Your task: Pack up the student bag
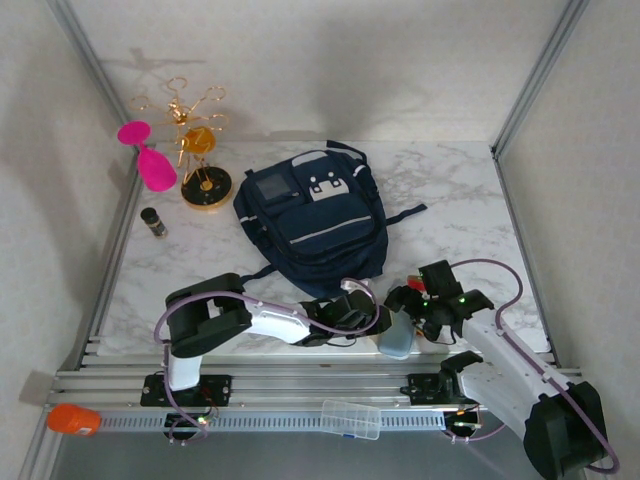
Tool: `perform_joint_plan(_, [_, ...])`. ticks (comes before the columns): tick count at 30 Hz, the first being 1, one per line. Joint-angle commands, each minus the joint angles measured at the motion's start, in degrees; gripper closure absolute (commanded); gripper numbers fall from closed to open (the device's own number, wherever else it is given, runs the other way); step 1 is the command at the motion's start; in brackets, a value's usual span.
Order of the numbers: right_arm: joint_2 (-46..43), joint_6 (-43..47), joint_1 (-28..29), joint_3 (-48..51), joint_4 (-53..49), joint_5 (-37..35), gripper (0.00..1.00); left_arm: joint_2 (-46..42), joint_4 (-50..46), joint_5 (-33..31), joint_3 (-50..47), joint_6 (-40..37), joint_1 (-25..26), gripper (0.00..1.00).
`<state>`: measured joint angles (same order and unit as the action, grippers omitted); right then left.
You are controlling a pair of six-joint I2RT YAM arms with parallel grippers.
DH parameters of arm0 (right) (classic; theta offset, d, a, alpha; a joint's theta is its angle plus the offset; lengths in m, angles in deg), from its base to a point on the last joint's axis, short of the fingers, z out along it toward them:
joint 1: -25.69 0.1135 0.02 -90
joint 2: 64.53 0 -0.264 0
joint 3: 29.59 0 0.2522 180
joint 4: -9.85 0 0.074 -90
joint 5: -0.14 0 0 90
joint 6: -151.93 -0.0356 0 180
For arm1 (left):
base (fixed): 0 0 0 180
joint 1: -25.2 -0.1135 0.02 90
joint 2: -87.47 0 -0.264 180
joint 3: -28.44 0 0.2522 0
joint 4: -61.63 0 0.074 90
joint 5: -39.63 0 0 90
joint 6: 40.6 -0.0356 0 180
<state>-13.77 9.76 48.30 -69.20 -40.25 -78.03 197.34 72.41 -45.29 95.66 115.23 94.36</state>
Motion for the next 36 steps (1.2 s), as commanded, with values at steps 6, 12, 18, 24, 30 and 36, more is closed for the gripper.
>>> perform_joint_plan(6, [-1.85,0.16,-0.15,-0.75,4.37,8.33,0.20,0.48,-3.30,-3.71,-1.83,1.21,-2.54,0.83])
perform_joint_plan(12, [-2.47,0.96,-0.55,0.45,7.44,12.13,0.40,-0.53,-3.58,-4.55,-3.87,1.19,-3.60,0.87])
perform_joint_plan(18, [-0.69,3.38,-1.32,0.34,8.00,11.74,0.62,-1.09,-2.88,-4.47,-4.31,1.15,-3.41,0.88])
perform_joint_plan(24, [-0.56,5.73,-2.16,-0.26,7.90,10.09,0.75,-2.40,-3.80,-4.80,-3.75,0.10,-3.42,0.86])
perform_joint_plan(30, [-0.72,6.61,-4.15,-0.64,8.03,10.83,0.92,-5.19,-6.65,-5.25,-3.47,-1.57,-3.26,0.78])
perform_joint_plan(36, [-3.01,8.86,-8.11,-3.71,5.81,10.83,0.97,-14.78,-14.39,-8.53,-4.03,-6.74,-2.94,0.65])
